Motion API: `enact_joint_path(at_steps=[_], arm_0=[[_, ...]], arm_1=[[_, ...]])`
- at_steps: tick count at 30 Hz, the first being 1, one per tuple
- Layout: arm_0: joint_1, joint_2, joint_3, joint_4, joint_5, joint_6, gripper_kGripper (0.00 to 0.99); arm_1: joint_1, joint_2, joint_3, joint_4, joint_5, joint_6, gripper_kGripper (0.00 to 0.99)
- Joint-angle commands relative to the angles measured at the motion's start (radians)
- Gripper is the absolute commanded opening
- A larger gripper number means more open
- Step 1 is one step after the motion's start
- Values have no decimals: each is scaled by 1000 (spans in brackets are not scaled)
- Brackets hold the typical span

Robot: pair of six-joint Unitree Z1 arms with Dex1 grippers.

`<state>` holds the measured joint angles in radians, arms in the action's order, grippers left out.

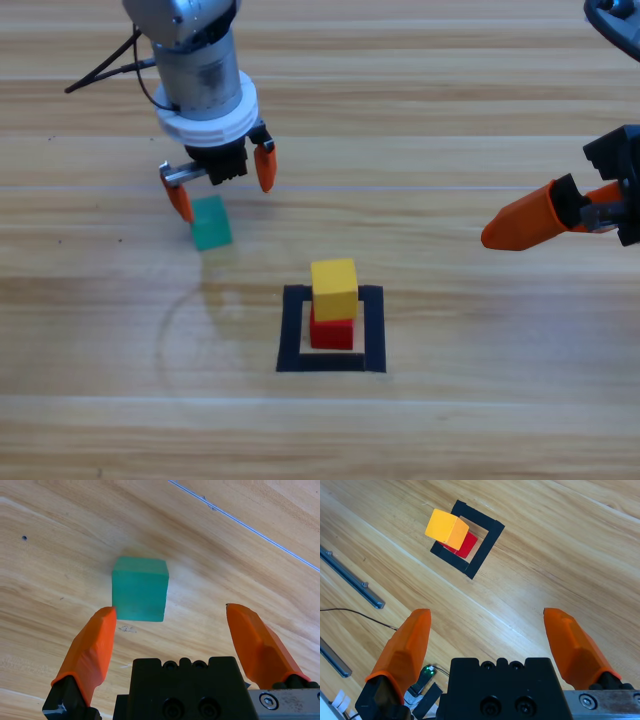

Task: Stack the blocks in the rectangular block: red at the bottom, yellow in the middle, green on top

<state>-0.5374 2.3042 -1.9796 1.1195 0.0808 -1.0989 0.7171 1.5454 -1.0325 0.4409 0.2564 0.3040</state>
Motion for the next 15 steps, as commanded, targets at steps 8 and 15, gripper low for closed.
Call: enact_joint_path(at_steps=[8, 15], arm_0=[[22, -20, 19, -15, 14, 25, 933], [27, 20, 42, -32, 16, 51, 933]], arm_1=[[-19, 4, 17, -7, 4, 3, 990], [-19, 4, 17, -5, 4, 6, 990]])
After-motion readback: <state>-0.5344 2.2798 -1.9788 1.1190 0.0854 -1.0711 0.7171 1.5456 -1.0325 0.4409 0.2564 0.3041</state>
